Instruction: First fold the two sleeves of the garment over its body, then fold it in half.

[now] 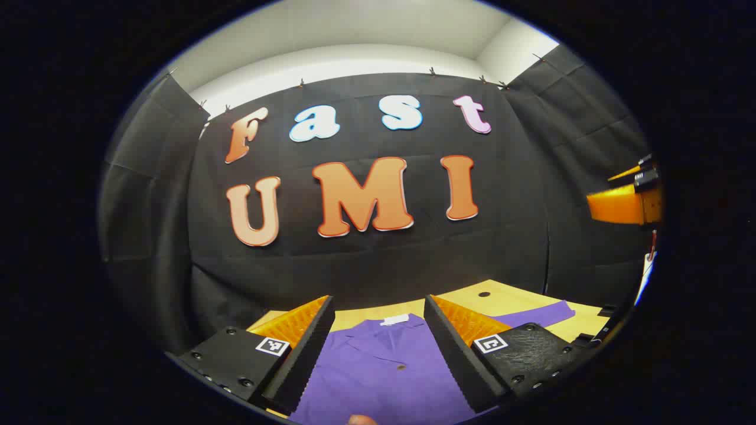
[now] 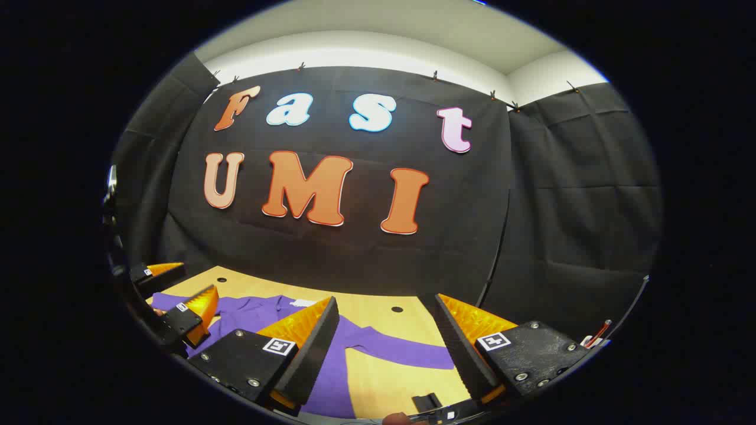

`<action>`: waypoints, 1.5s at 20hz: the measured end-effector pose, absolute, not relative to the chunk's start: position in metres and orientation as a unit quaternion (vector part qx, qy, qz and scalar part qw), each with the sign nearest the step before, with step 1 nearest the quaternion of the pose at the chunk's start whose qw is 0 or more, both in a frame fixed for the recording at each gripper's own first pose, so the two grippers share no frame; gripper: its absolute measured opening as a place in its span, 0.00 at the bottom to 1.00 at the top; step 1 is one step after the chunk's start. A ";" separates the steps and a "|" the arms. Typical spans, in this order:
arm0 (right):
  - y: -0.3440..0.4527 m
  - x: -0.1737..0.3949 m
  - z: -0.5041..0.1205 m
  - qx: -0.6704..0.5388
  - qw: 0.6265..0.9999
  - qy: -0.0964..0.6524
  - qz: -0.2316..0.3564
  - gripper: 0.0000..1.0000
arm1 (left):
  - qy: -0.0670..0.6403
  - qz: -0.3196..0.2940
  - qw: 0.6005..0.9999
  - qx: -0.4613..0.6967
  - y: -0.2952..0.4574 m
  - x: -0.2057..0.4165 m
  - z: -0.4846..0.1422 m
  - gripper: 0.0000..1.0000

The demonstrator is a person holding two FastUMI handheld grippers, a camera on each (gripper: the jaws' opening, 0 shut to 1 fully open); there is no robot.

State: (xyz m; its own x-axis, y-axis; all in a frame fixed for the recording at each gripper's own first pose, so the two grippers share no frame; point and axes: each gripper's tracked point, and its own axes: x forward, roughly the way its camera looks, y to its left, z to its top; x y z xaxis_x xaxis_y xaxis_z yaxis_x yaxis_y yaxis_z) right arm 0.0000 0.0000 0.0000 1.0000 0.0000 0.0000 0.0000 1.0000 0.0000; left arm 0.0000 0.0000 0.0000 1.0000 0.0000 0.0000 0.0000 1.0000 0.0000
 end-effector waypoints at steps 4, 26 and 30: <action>0.025 0.007 0.010 0.008 1.000 -0.012 0.025 0.96 | -0.001 0.037 0.999 -0.002 0.052 -0.009 0.017 0.98; 0.000 0.160 -0.034 0.010 0.996 0.036 0.082 0.96 | -0.012 0.066 0.992 -0.108 0.037 0.109 0.046 0.95; -0.026 0.177 -0.066 0.007 0.995 0.068 0.068 0.96 | -0.008 0.062 0.994 -0.086 0.015 0.118 0.045 0.94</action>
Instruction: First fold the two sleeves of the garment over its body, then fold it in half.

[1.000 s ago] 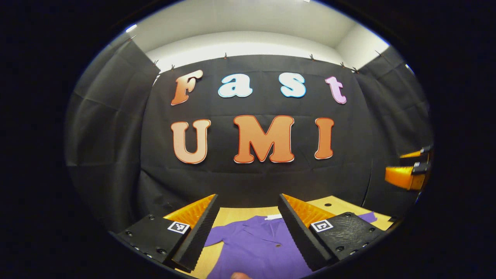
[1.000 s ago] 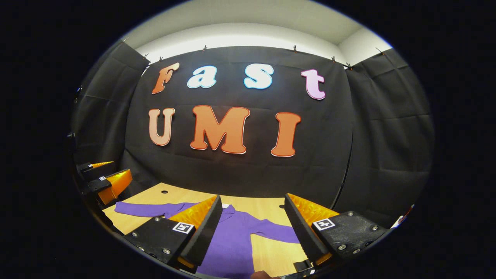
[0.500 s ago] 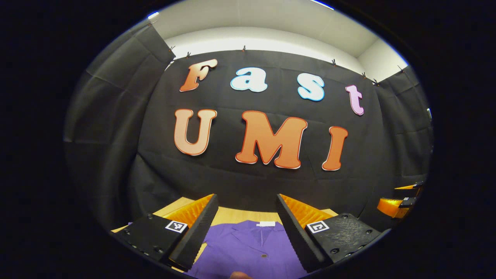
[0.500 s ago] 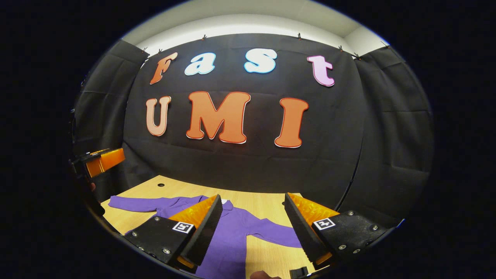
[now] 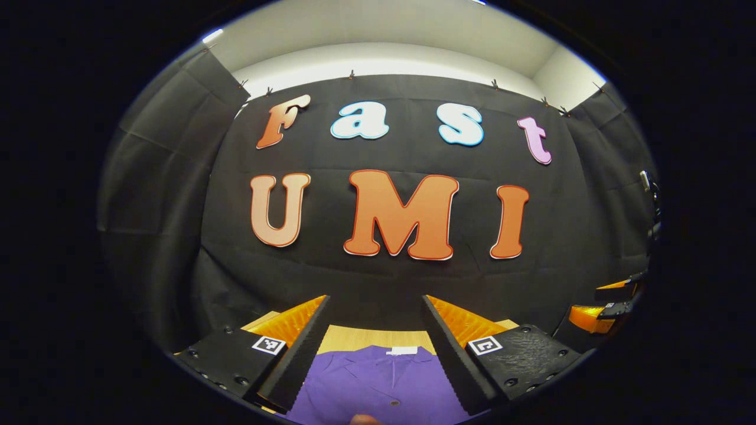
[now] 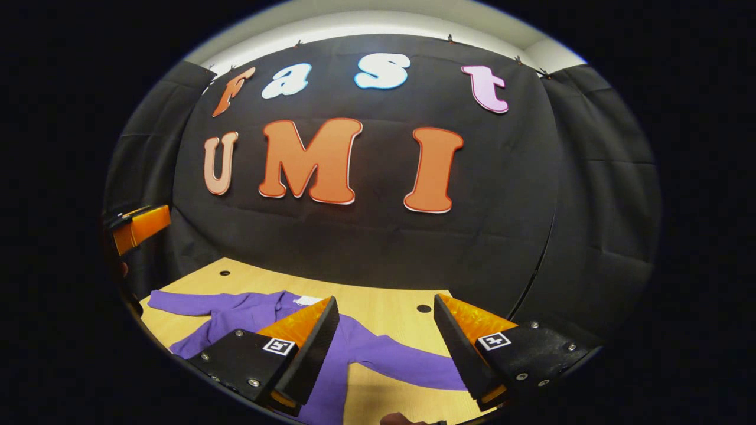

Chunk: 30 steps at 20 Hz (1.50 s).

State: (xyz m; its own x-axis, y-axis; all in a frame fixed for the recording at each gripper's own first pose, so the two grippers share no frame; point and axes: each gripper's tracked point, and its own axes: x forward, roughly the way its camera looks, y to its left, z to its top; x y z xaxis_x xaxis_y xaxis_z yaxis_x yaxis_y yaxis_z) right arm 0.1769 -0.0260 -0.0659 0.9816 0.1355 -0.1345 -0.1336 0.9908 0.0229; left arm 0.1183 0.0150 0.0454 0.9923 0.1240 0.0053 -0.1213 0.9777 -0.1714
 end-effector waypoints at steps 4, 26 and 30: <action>-0.061 0.195 -0.116 0.037 0.992 0.116 0.032 0.96 | -0.009 0.054 0.996 -0.068 -0.006 0.124 0.041 0.94; -0.189 0.235 -0.327 0.128 0.846 0.514 -0.059 0.97 | 0.072 0.049 0.996 -0.030 -0.014 0.155 0.005 0.96; -0.205 0.231 -0.355 0.140 0.805 0.575 -0.052 0.97 | 0.098 0.062 0.992 -0.045 -0.009 0.154 -0.011 0.96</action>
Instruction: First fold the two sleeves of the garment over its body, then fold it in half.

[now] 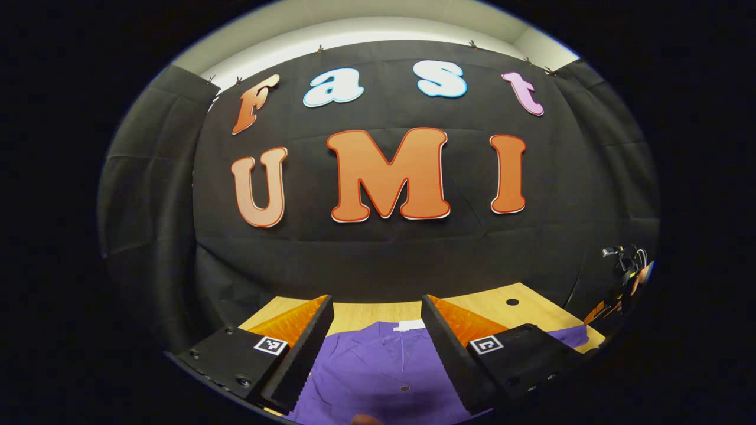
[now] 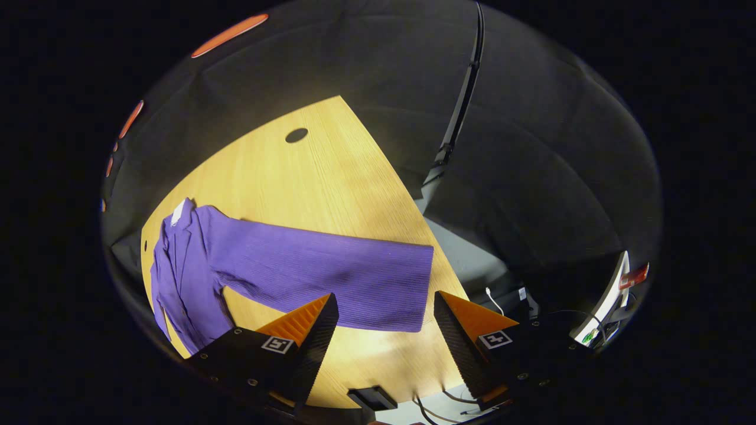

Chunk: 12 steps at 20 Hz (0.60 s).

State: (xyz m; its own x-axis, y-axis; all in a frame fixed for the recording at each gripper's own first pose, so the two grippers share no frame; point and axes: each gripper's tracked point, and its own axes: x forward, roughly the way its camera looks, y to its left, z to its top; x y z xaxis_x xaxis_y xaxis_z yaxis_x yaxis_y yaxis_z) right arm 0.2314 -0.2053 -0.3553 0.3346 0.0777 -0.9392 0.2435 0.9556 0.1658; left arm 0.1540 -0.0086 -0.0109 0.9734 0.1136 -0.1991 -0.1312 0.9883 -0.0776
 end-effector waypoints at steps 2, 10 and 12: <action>-0.206 0.234 -0.366 0.151 0.790 0.592 -0.048 0.98 | 0.105 0.067 0.991 -0.050 -0.007 0.153 -0.016 0.96; -0.209 0.238 -0.414 0.194 0.752 0.628 -0.059 0.97 | 0.132 0.083 0.987 -0.038 -0.004 0.151 -0.029 0.96; -0.209 0.234 -0.423 0.201 0.742 0.636 -0.064 0.96 | 0.132 0.084 0.987 -0.019 -0.006 0.152 -0.030 0.96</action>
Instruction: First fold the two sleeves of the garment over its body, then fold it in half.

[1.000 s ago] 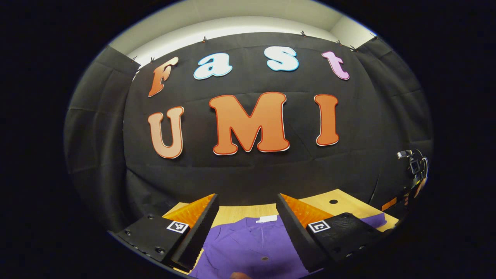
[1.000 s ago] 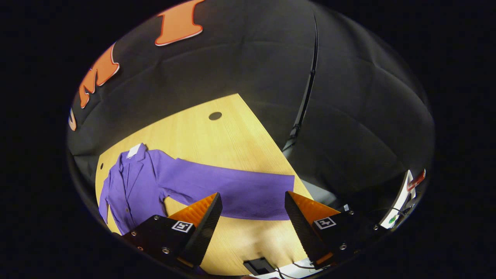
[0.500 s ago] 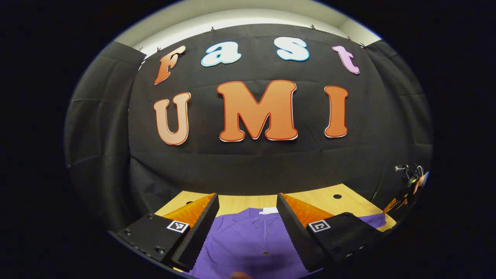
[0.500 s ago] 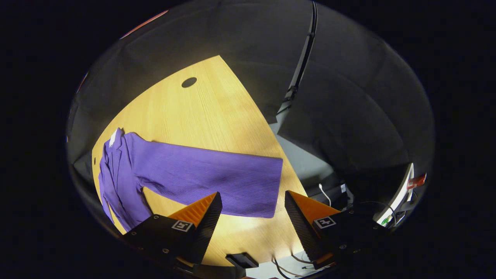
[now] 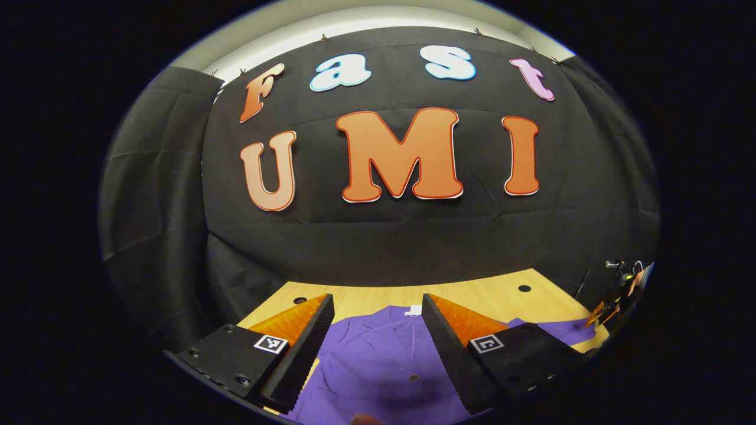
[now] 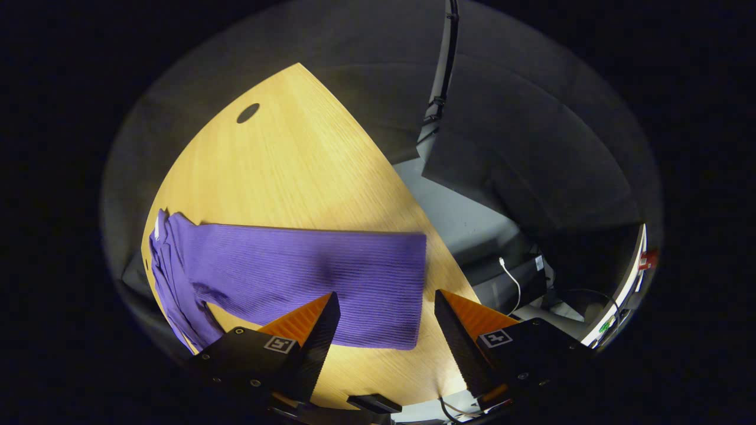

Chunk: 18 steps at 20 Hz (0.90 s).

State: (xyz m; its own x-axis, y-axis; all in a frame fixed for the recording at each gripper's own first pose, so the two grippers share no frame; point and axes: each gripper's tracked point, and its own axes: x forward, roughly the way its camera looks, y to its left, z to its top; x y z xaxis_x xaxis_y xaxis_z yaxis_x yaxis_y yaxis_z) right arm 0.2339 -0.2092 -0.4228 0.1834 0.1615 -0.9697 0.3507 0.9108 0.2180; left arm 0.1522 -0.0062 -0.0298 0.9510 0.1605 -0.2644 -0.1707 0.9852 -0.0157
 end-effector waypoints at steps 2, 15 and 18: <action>-0.211 0.230 -0.433 0.196 0.734 0.646 -0.076 0.95 | 0.140 0.078 0.987 -0.006 -0.012 0.154 -0.035 0.96; -0.216 0.234 -0.435 0.171 0.741 0.643 -0.095 0.19 | 0.170 0.054 0.982 0.055 -0.048 0.151 -0.055 0.98; -0.219 0.239 -0.433 0.184 0.741 0.636 -0.114 0.10 | 0.175 0.065 0.981 0.058 -0.038 0.147 -0.057 1.00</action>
State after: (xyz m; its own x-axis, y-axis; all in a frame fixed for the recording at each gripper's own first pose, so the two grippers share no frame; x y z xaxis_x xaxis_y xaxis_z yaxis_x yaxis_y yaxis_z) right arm 0.2386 -0.2188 -0.4332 0.1641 0.0646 -0.9843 0.4025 0.9066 0.1266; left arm 0.1466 -0.0380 -0.0569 0.9304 0.1485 -0.3352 -0.1082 0.9848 0.1361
